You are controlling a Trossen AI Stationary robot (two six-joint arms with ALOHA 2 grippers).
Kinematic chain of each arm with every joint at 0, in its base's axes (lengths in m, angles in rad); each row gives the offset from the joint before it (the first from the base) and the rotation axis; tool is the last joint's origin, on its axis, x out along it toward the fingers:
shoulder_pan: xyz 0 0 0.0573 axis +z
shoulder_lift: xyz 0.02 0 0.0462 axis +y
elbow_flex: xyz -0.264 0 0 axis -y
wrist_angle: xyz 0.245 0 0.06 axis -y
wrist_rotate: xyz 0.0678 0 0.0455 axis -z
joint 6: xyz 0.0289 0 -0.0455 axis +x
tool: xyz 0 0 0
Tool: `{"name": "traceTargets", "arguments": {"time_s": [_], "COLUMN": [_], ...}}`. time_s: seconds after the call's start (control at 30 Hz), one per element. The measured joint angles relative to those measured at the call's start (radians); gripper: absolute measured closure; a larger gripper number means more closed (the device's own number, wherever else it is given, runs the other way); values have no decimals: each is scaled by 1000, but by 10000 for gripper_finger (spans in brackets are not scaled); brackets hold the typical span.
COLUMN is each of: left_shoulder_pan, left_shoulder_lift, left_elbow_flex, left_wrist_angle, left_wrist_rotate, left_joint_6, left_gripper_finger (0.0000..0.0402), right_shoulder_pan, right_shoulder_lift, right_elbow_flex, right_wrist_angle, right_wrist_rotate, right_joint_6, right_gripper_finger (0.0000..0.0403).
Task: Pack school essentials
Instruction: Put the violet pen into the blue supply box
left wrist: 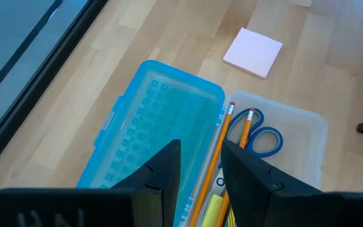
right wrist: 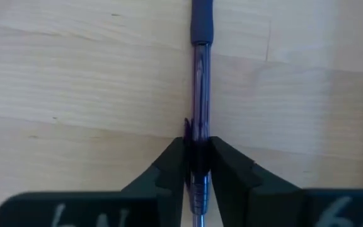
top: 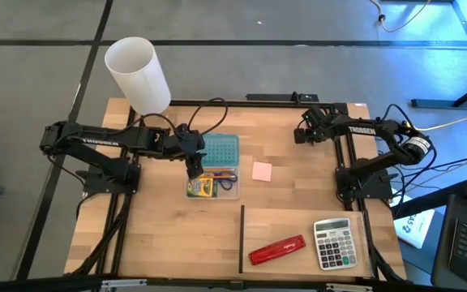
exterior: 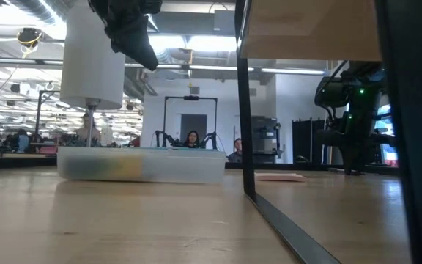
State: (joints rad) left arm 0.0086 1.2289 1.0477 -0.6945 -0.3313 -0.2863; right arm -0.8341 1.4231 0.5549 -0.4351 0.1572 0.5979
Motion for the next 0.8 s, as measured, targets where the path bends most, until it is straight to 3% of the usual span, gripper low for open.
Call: {"name": "traceTargets", "arguments": {"time_s": [0.5, 0.8], "left_shoulder_pan": [0, 0], "left_shoulder_lift": [0, 0], "left_elbow_flex": [0, 0], "left_wrist_angle": [0, -1], "left_wrist_rotate": [0, 3], "left_joint_6": [-1, -1], "left_gripper_finger": [294, 294], "right_shoulder_pan": [60, 155], "right_shoulder_lift": [1, 5], "right_elbow_flex": [6, 135], "right_wrist_angle": [-13, -128], "right_wrist_rotate": [-3, -3], "right_joint_6": [0, -12], "right_gripper_finger": [337, 339]}}
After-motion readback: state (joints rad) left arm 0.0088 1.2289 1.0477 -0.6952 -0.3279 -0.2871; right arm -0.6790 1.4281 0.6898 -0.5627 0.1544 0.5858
